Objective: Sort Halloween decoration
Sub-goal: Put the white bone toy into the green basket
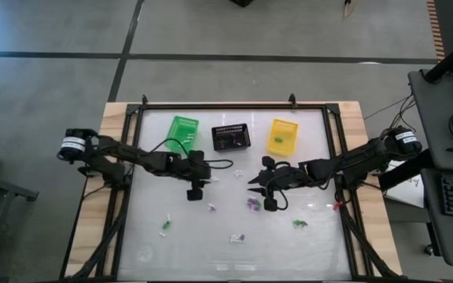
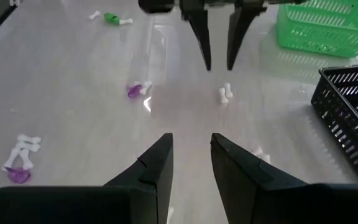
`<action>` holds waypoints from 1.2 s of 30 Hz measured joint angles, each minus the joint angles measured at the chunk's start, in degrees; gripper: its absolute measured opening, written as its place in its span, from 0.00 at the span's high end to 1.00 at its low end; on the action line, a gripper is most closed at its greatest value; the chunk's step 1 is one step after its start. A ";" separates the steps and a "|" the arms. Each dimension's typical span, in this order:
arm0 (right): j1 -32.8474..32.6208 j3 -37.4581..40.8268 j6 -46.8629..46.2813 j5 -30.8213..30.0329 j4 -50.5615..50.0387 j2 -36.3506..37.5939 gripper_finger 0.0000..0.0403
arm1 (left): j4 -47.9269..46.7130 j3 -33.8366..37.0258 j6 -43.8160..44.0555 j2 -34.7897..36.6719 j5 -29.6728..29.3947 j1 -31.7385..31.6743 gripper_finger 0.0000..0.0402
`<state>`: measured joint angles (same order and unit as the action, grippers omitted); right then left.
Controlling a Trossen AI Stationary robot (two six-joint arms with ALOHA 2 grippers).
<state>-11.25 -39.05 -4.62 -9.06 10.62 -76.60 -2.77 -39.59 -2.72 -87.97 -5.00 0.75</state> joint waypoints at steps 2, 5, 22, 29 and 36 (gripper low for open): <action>0.00 0.00 0.00 0.00 0.01 0.00 0.75 | 0.20 0.00 -0.10 -1.13 -3.19 -0.03 0.74; 0.00 0.00 -0.18 0.00 0.03 0.00 0.76 | 1.31 0.00 -0.43 -2.55 -5.03 -0.34 0.74; 0.00 0.00 -0.29 -0.01 0.42 0.00 0.76 | 5.71 0.00 -0.83 -7.04 -7.66 -0.72 0.74; 0.00 0.00 -0.66 -0.02 0.42 0.00 0.76 | 5.75 0.00 -0.74 -7.36 -7.58 -0.76 0.74; 0.00 0.00 -0.72 -0.02 0.43 0.00 0.76 | 5.13 -0.11 0.46 -7.99 -7.53 -0.79 0.79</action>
<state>-11.25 -39.05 -5.34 -9.08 11.06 -76.60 2.36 -39.70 -2.26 -95.96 -12.53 -0.03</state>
